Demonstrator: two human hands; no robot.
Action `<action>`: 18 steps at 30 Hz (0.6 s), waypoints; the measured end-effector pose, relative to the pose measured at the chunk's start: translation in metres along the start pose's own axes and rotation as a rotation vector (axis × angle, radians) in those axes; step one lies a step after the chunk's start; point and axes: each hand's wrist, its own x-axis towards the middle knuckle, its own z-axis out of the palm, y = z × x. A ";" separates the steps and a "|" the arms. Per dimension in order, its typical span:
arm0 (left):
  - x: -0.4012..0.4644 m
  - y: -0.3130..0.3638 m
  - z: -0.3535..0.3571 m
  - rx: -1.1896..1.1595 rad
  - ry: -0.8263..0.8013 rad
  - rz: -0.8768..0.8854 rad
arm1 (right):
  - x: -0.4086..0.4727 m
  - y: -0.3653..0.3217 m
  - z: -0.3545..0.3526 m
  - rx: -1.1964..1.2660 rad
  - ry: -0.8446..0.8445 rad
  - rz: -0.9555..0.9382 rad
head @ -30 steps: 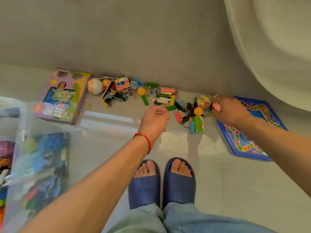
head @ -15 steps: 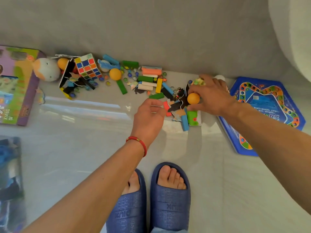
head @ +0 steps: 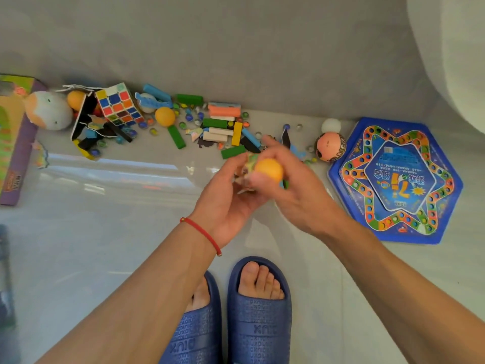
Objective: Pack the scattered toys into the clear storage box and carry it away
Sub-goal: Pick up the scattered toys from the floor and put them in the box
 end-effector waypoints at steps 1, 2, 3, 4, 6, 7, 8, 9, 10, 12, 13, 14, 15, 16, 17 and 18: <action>0.000 0.000 -0.004 0.001 0.036 -0.008 | 0.000 0.006 -0.006 0.077 0.154 0.038; 0.000 -0.001 -0.008 0.005 0.055 -0.021 | 0.001 0.012 -0.017 0.092 0.341 0.084; -0.001 -0.001 -0.012 0.001 0.060 -0.034 | 0.004 0.020 -0.032 0.007 0.516 0.137; -0.002 -0.001 -0.016 -0.011 0.058 -0.042 | 0.006 0.027 -0.049 -0.182 0.636 0.200; -0.004 -0.003 -0.018 -0.021 0.052 -0.049 | 0.011 0.042 -0.081 -0.562 0.683 0.326; -0.005 -0.003 -0.018 -0.015 0.051 -0.049 | 0.015 0.050 -0.092 -0.662 0.642 0.374; -0.006 -0.004 -0.018 -0.004 0.051 -0.049 | 0.020 0.057 -0.099 -0.719 0.593 0.412; -0.007 -0.005 -0.018 0.007 0.055 -0.050 | 0.025 0.062 -0.102 -0.756 0.540 0.446; -0.009 -0.006 -0.018 0.019 0.062 -0.050 | 0.030 0.067 -0.101 -0.775 0.481 0.482; -0.015 -0.006 -0.021 0.049 0.070 -0.044 | 0.039 0.072 -0.094 -0.789 0.367 0.569; -0.020 -0.005 -0.022 0.068 0.074 -0.041 | 0.043 0.073 -0.092 -0.811 0.322 0.612; -0.027 -0.005 -0.025 0.083 0.078 -0.037 | 0.044 0.072 -0.089 -0.834 0.300 0.635; -0.036 -0.004 -0.026 0.090 0.085 -0.034 | 0.042 0.069 -0.087 -0.839 0.301 0.640; -0.046 -0.004 -0.029 0.092 0.096 -0.031 | 0.039 0.065 -0.085 -0.823 0.319 0.630; -0.059 -0.003 -0.032 0.085 0.110 -0.024 | 0.033 0.058 -0.083 -0.787 0.344 0.620; -0.072 -0.002 -0.035 0.073 0.124 -0.013 | 0.027 0.049 -0.081 -0.741 0.366 0.613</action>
